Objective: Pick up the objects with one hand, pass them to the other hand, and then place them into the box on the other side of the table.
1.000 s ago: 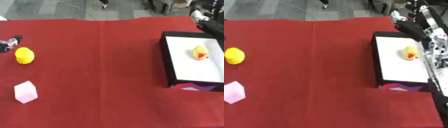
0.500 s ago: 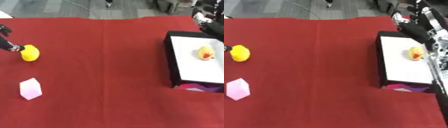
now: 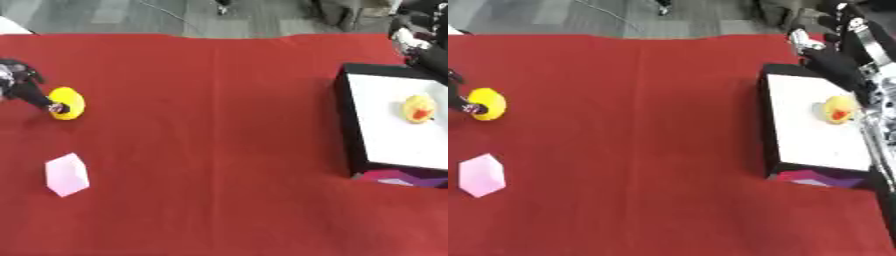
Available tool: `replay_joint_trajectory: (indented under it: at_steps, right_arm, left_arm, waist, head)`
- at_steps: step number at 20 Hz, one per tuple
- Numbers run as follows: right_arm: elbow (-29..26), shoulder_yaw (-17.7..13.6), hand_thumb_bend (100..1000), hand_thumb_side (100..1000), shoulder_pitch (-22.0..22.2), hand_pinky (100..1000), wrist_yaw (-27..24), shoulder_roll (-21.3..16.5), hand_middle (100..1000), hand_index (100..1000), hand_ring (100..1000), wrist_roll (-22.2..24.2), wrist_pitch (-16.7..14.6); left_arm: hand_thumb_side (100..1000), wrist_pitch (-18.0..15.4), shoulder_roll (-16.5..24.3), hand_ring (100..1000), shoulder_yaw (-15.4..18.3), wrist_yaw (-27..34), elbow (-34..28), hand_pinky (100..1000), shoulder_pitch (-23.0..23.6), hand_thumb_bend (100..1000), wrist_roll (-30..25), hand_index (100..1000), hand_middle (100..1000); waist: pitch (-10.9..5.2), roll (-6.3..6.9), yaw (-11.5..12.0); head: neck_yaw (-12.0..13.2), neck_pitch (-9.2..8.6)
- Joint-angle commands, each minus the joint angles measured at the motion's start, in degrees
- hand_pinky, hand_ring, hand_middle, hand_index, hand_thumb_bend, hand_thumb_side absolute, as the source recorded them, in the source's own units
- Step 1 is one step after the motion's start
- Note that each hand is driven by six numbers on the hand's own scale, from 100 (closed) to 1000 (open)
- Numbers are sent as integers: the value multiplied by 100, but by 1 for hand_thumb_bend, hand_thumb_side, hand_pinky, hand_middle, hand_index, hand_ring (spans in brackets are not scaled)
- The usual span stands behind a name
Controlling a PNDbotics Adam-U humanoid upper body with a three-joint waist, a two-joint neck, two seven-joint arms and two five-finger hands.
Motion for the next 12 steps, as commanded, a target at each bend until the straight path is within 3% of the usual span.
replay_joint_trajectory:
  at_steps: [1, 4, 6, 10, 12]
  right_arm:
    - [-125, -12, 100, 485, -50, 996, -47, -87, 953, 1000, 1000, 27, -7]
    - [-136, -8, 100, 486, -39, 1000, -67, -78, 954, 1000, 1000, 31, 2]
    - [-137, -7, 100, 487, -33, 1000, -74, -76, 954, 1000, 1000, 31, 9]
    - [-143, -5, 100, 487, -26, 1000, -86, -68, 954, 1000, 1000, 33, 14]
    - [-146, -6, 100, 486, -24, 1000, -86, -69, 953, 1000, 1000, 34, 16]
  left_arm:
    - [204, -40, -7, 849, 89, -230, 194, 867, -190, 503, 88, 879, 795]
    - [187, -57, -78, 844, 104, -343, 294, 861, -220, 443, 143, 868, 790]
    - [181, -63, -113, 839, 109, -365, 311, 854, -223, 355, 191, 853, 784]
    - [172, -41, -170, 810, 147, -272, 303, 826, -207, 100, 384, 759, 745]
    - [174, -20, -172, 779, 155, -141, 243, 801, -177, 100, 472, 715, 707]
  waist:
    - [-118, 1, -11]
    - [-112, 0, -21]
    - [-110, 1, -25]
    - [-111, -1, -29]
    - [-111, -2, -30]
  head:
    - [57, -28]
    - [84, -33]
    - [94, -34]
    - [97, -32]
    - [94, -30]
